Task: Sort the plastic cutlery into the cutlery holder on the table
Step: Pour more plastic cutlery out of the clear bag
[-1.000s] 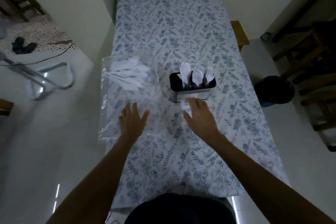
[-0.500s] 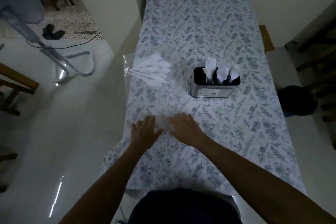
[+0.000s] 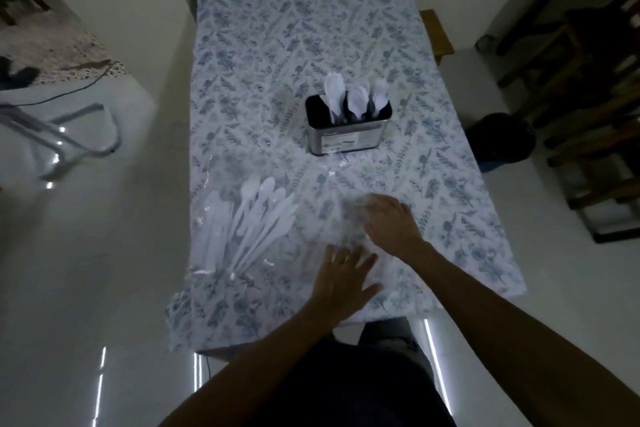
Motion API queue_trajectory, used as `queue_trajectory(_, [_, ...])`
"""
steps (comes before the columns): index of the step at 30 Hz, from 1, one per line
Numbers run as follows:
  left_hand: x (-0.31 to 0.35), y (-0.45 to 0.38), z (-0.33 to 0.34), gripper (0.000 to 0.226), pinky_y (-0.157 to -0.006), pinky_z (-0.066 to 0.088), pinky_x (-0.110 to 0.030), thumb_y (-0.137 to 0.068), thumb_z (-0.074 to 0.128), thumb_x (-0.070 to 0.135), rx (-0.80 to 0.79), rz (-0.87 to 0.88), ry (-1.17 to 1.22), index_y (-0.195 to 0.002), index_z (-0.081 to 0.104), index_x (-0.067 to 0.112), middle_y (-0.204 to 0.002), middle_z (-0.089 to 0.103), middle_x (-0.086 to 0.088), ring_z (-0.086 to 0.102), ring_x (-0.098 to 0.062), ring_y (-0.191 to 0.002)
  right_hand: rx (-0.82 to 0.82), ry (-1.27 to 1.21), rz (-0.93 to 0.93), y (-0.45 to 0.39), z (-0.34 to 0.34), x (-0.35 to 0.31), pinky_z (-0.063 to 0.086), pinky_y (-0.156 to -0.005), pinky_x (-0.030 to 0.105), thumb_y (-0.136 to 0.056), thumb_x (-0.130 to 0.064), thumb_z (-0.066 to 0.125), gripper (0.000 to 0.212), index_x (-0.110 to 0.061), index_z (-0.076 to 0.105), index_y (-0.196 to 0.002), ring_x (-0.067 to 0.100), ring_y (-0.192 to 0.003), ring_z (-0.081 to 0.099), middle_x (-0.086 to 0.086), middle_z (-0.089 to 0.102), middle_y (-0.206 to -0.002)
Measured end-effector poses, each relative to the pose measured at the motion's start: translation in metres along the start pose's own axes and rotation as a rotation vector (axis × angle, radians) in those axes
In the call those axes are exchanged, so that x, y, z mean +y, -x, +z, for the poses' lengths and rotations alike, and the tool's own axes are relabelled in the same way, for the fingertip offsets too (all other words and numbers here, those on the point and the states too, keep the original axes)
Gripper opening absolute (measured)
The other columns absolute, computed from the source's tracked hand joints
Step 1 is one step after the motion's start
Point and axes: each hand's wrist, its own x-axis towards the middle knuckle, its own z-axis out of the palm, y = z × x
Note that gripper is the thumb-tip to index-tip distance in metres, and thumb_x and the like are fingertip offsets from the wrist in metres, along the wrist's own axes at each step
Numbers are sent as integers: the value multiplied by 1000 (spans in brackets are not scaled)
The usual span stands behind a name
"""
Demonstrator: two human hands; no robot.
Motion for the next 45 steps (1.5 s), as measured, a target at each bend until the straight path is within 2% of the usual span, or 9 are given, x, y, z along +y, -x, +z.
queue_trajectory(10, [19,-27,-2,74,-119,24,-55,-97,53,60,-170,113,126,-160,28,28,-171,12,-12,19,-35,-154,-14,-57,93,11,-7,45,34,-115,50,-98,-29,47,51,-31,38,-148,30,-144,29,5,27,-159])
queue_trajectory(15, [-35,-25,-26,58,-118,33,-52,-99,48,51,28,-147,341,-147,51,18,-158,43,-10,40,-31,-145,28,11,90,5,-13,34,31,-117,52,-100,-30,47,47,-25,42,-146,42,-144,28,17,20,-160])
queue_trajectory(21, [-132,48,-42,54,-109,40,-57,-94,66,44,247,-772,263,-141,54,21,-157,35,-24,39,-45,-140,124,-117,-115,3,-11,-41,38,-110,49,-97,-38,57,60,-24,39,-152,36,-138,39,9,34,-159])
queue_trajectory(25, [-166,87,-29,46,-100,50,-51,-91,72,35,223,-747,394,-134,62,22,-137,57,-20,58,-40,-123,8,-113,-39,-3,8,-66,32,-113,47,-98,-36,52,57,-26,35,-152,26,-147,24,-3,23,-163])
queue_trajectory(29, [-170,99,-13,46,-97,52,-43,-89,53,59,256,-810,462,-118,72,29,-121,68,-11,63,-30,-114,179,-24,-41,-3,16,-59,51,-89,44,-84,-27,72,26,-31,74,-109,27,-120,58,-7,59,-137])
queue_trajectory(33, [-162,97,-21,31,-96,52,-44,-96,68,32,293,-861,586,-119,69,10,-116,69,-15,63,-33,-110,319,-4,-66,-2,12,-48,54,-80,41,-76,-23,81,6,-28,80,-78,28,-97,64,-11,71,-118])
queue_trajectory(37, [-159,91,-36,48,-97,51,-46,-94,72,29,379,-1076,757,-130,58,1,-128,57,-22,61,-39,-113,452,-66,-120,-1,3,-50,54,-77,41,-79,-26,80,4,-22,78,-79,28,-95,63,-6,71,-111])
queue_trajectory(42, [-176,93,-31,54,-98,54,-47,-90,68,50,330,-1057,834,-124,66,9,-127,63,-17,65,-32,-110,336,-119,-71,3,18,-53,58,-74,44,-70,-28,85,28,-22,77,-96,32,-100,62,-4,66,-126])
queue_trajectory(45, [-196,92,-10,56,-88,57,-41,-84,63,62,319,-1073,837,-107,72,13,-110,68,-12,68,-27,-96,352,-65,-55,5,15,-56,58,-65,40,-64,-18,89,19,-19,78,-79,30,-86,66,-3,72,-113])
